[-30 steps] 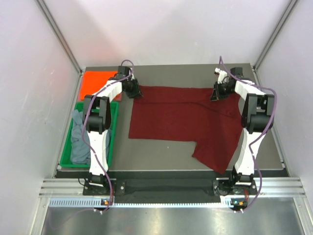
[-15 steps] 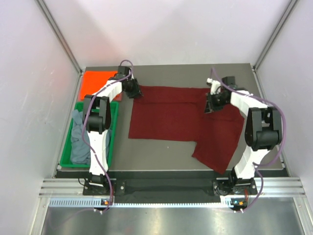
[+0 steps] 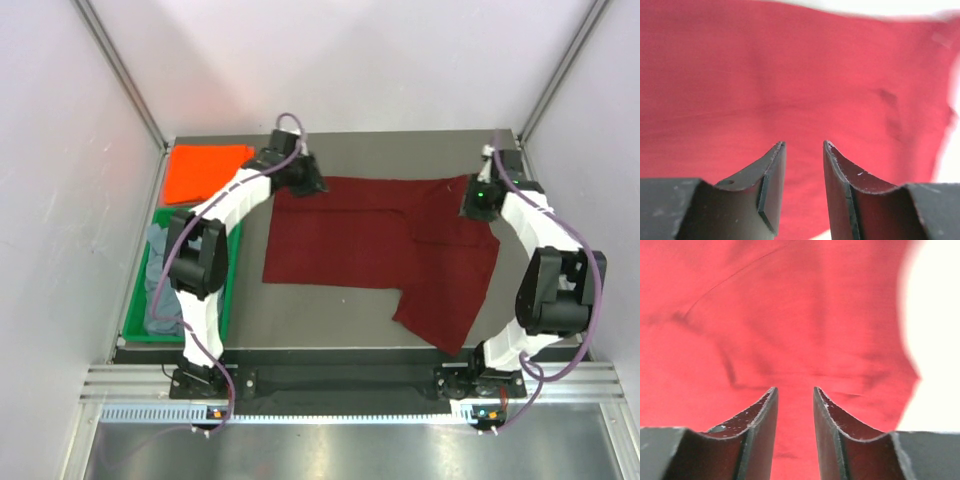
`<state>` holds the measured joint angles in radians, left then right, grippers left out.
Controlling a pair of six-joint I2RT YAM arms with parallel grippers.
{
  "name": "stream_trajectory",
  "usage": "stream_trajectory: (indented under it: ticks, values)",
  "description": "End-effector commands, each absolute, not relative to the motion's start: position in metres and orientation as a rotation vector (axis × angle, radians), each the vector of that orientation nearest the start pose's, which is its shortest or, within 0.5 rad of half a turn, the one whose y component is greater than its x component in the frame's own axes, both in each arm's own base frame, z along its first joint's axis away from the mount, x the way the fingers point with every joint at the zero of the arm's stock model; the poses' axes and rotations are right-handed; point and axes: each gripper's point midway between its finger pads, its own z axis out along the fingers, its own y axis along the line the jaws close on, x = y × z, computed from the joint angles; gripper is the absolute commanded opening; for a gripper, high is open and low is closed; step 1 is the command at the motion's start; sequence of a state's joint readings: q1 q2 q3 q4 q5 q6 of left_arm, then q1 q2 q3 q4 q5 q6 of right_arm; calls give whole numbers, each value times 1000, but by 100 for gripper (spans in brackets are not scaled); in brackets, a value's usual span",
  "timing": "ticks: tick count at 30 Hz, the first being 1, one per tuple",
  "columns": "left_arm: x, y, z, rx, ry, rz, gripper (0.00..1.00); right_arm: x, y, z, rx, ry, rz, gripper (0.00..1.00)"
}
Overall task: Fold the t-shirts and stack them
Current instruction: Fold the tshirt
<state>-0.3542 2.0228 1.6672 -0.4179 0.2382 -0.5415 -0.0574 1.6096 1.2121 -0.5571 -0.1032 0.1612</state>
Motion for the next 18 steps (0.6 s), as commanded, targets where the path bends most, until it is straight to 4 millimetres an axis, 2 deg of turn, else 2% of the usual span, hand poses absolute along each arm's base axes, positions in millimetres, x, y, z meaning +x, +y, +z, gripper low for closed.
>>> stream_trajectory:
  ticks: [1, 2, 3, 5, 6, 9, 10, 11, 13, 14, 16, 18]
  values:
    - [442, -316, 164, -3, 2338, -975, 41, 391, -40, 118, 541, 2450, 75, 34]
    - [441, -330, 167, 17, 2307, -1024, 41, 386, -57, 110, 604, 2454, 26, 33]
    - [429, -350, 167, 52, 2301, -1076, 41, 385, -61, 107, 632, 2455, 19, 33]
    - [420, -371, 157, 51, 2310, -1141, 41, 380, -73, 97, 693, 2465, 4, 33]
    - [415, -387, 158, 68, 2288, -1179, 41, 378, -74, 93, 699, 2472, 7, 33]
    - [414, -414, 149, 86, 2250, -1239, 41, 372, -78, 85, 725, 2475, -1, 34]
    - [414, -419, 146, 87, 2246, -1256, 41, 372, -79, 84, 728, 2470, 0, 34]
    - [413, -425, 134, 89, 2263, -1270, 41, 370, -79, 82, 733, 2467, 1, 35]
    - [413, -439, 133, 104, 2239, -1315, 42, 367, -79, 79, 751, 2466, 6, 35]
    - [412, -443, 121, 105, 2257, -1323, 42, 367, -78, 77, 756, 2465, 16, 35]
    - [410, -454, 121, 113, 2247, -1356, 42, 366, -73, 69, 761, 2464, 44, 35]
    - [406, -461, 107, 110, 2265, -1357, 43, 364, -73, 61, 771, 2476, 44, 34]
